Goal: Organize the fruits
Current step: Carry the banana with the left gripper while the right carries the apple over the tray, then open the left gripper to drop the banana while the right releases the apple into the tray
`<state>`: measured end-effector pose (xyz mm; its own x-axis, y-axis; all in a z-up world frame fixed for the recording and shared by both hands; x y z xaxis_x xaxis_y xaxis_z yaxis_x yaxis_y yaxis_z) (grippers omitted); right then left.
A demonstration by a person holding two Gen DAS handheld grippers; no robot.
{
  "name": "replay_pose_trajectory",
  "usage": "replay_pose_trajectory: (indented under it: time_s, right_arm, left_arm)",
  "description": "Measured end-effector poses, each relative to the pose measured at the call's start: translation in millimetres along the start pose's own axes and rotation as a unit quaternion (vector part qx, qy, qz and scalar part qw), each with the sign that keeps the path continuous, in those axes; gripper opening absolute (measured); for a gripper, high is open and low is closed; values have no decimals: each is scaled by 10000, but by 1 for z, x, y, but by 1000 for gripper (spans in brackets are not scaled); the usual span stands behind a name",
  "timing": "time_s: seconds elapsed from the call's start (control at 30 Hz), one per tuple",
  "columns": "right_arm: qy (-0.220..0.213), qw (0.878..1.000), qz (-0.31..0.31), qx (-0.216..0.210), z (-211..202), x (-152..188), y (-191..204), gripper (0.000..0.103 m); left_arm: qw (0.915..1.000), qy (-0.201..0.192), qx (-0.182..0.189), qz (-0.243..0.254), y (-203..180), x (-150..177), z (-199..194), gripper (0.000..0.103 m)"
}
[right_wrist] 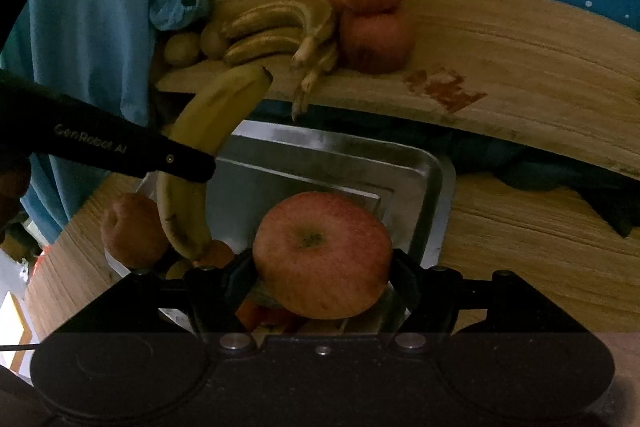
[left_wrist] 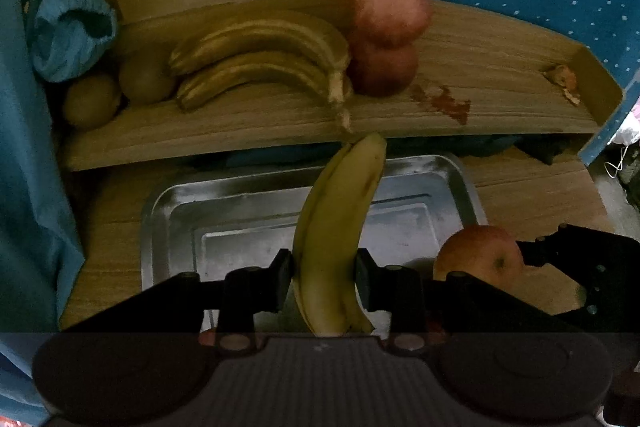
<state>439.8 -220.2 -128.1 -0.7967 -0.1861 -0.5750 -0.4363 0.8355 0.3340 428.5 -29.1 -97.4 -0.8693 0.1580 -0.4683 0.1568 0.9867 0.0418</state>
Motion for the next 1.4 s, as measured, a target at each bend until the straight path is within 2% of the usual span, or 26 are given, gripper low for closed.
replay_pose_trajectory:
  time_s: [0.47, 1.0, 1.07, 1.13, 1.2, 1.27, 1.4]
  right_arm:
    - [237, 9996, 97, 121, 18, 2, -2, 72]
    - [314, 9990, 214, 229, 28, 2, -3, 73]
    - [268, 9991, 215, 245, 27, 2, -3, 74]
    - [192, 9992, 215, 265, 26, 2, -3, 81]
    - [127, 9992, 223, 309, 23, 2, -3, 86]
    - [73, 9991, 234, 352, 20, 2, -3, 87]
    - [-111, 9986, 267, 444, 11, 1, -3, 92]
  left_arm:
    - [9997, 231, 112, 47, 4, -6, 26, 37]
    - [9989, 358, 196, 212, 6, -10, 45, 39]
    - [9989, 379, 146, 228, 5, -10, 47, 40]
    - [9989, 379, 108, 260, 4, -11, 49, 42]
    - [9989, 342, 125, 303, 2, -12, 49, 49]
    - [9989, 292, 109, 363, 0, -13, 47, 58]
    - [9989, 148, 106, 441, -3, -14, 40, 66]
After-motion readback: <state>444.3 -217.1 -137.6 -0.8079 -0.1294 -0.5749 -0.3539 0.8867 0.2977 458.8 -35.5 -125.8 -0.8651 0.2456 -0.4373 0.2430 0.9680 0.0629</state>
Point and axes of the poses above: each gripper's, at about its wrist camera, not at the fingertips, and z roughly the way its jaws point, y to its left, x to its underside, the point moved 2 cm from there along z, roughly the way its jaws point, and after that the axes turned 11 degrees about z, right-handed, at the moved point
